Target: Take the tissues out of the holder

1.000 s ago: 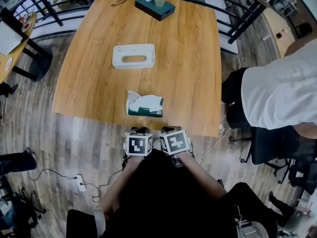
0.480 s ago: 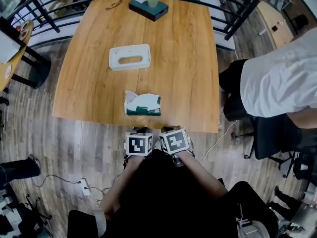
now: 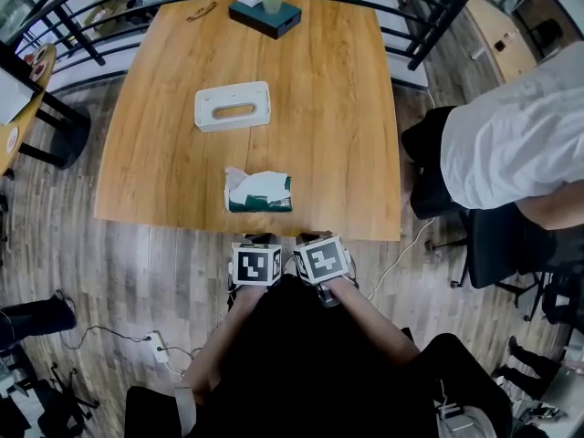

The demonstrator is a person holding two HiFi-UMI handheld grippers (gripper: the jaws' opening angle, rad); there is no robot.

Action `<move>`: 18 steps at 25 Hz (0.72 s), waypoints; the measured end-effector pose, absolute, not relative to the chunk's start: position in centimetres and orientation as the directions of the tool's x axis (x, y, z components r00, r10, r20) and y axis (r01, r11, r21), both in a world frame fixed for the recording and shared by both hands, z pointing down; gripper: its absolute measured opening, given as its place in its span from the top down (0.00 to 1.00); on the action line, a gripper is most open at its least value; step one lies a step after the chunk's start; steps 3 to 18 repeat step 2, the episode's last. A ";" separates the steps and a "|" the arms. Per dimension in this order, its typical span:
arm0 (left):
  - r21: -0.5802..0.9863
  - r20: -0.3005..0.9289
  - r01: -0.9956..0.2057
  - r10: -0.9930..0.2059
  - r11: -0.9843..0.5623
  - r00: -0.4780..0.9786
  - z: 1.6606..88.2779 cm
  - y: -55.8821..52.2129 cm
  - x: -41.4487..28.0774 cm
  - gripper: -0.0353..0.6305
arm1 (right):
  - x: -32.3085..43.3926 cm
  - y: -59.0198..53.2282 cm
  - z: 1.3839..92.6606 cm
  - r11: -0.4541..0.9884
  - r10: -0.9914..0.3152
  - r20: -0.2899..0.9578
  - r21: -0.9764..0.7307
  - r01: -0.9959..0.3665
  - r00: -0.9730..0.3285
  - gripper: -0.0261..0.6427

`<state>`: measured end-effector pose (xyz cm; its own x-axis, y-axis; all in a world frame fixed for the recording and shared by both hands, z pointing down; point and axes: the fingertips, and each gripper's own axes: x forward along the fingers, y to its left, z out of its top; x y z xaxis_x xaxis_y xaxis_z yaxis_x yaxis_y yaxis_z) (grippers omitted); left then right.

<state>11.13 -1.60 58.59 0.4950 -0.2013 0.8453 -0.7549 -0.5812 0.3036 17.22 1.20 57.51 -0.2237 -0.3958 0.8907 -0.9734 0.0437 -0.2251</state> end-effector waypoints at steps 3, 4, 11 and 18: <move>0.304 0.846 -0.756 -0.201 -0.580 0.495 58.6 -1.6 11.2 0.94 | 17.2 1.3 57.5 0.047 -0.395 0.891 -0.225 -0.973 -0.225 0.94; 0.304 0.846 -0.756 -0.201 -0.580 0.495 58.6 -1.6 11.2 0.94 | 17.2 1.3 57.5 0.047 -0.395 0.891 -0.225 -0.973 -0.225 0.94; 0.304 0.846 -0.756 -0.201 -0.580 0.495 58.6 -1.6 11.2 0.94 | 17.2 1.3 57.5 0.047 -0.395 0.891 -0.225 -0.973 -0.225 0.94; 0.304 0.846 -0.756 -0.201 -0.580 0.495 58.6 -1.6 11.2 0.94 | 17.2 1.3 57.5 0.047 -0.395 0.891 -0.225 -0.973 -0.225 0.94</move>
